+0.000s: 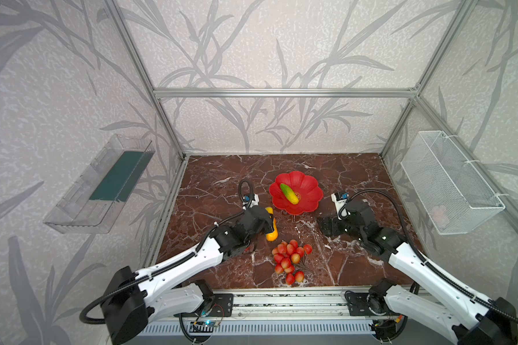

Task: Place and organize the fake fruits in the fruit bowl
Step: 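Grasp the yellow squash with the left gripper while the right withdraws, then place the squash in the bowl while the right gripper grasps the black avocado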

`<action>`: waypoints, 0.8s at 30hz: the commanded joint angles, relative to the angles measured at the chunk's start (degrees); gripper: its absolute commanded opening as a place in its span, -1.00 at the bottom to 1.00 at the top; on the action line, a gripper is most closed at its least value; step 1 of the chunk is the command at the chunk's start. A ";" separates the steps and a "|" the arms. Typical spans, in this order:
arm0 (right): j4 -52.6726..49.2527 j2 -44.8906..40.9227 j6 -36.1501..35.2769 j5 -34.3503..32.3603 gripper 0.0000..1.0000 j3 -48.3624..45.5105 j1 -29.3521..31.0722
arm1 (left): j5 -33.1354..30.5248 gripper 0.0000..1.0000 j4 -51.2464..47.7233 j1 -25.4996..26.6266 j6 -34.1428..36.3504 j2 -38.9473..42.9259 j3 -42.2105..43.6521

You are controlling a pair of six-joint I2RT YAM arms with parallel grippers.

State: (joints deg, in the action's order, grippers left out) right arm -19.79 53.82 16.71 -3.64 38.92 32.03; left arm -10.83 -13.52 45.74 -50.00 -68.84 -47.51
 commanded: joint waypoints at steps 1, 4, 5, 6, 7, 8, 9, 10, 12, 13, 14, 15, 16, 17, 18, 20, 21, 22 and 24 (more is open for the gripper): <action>-0.90 -0.74 0.56 -0.82 0.98 -0.89 -0.12 | 5.45 -0.29 2.36 -3.74 6.84 -9.13 -7.31; -1.04 -0.33 0.30 -1.80 0.98 -1.15 -0.36 | 9.75 -0.32 3.65 -6.66 7.66 -18.26 -14.17; -0.99 -0.23 0.27 -1.98 0.98 -1.27 -0.39 | 10.66 -0.33 3.98 -7.30 7.72 -20.59 -16.07; -1.10 -0.13 0.42 -1.70 0.98 -1.32 -0.49 | 11.30 -0.33 4.24 -7.76 7.92 -23.35 -18.14; -1.03 -0.12 0.59 -1.15 0.98 -1.37 -0.57 | 11.72 -0.34 4.18 -8.13 8.59 -26.06 -20.41; -0.99 -0.12 0.67 -0.85 0.98 -1.56 -0.57 | 11.79 -0.34 3.31 -8.38 9.06 -28.27 -22.66; -0.80 -0.12 0.78 -0.83 0.98 -1.77 -0.69 | 12.27 -0.35 2.04 -8.70 9.69 -31.04 -25.43; -0.71 -0.12 0.91 -0.89 0.98 -1.90 -0.74 | 12.98 -0.35 0.84 -8.97 10.17 -33.65 -28.18; -0.70 -0.03 0.97 -0.76 0.98 -2.03 -0.92 | 13.08 -0.36 -1.53 -9.25 10.19 -37.70 -32.63; -0.76 0.05 1.08 -0.74 0.98 -1.96 -0.98 | 12.75 -0.38 -2.68 -9.47 9.91 -39.44 -34.47; -0.72 0.16 1.06 -0.67 0.98 -1.92 -1.01 | 12.39 -0.38 -3.15 -9.59 9.32 -40.61 -35.52; -0.73 0.19 1.04 -0.74 0.98 -1.85 -1.07 | 12.49 -0.38 -2.89 -9.89 8.48 -41.73 -36.15; -0.77 0.30 1.10 -0.75 0.98 -1.78 -1.17 | 12.63 -0.38 -2.13 -10.16 7.60 -42.63 -36.27; -0.73 0.38 0.96 -0.82 0.98 -1.68 -1.23 | 12.58 -0.38 -1.57 -10.46 6.78 -43.26 -36.30; -0.77 0.48 1.02 -0.84 0.98 -1.59 -1.34 | 12.45 -0.39 -0.90 -10.65 5.89 -43.72 -36.06; -0.77 0.67 0.99 -0.86 0.98 -1.57 -1.56 | 12.17 -0.39 0.47 -10.78 4.34 -44.62 -35.66; -0.69 0.89 0.90 -0.90 0.98 -1.69 -1.69 | 12.01 -0.39 1.04 -10.86 3.61 -44.95 -35.47; -0.61 1.08 0.87 -0.93 0.98 -1.67 -1.70 | 11.84 -0.39 1.58 -10.85 3.09 -45.30 -35.24; -0.44 1.58 0.85 -0.93 0.98 -1.75 -1.90 | 11.61 -0.39 2.51 -10.93 2.04 -45.78 -35.11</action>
State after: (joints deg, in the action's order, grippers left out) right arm -20.05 54.78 17.34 -4.25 37.36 30.52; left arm 1.56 -12.97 35.11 -45.21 -113.95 -82.46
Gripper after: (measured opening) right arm 0.990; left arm 0.345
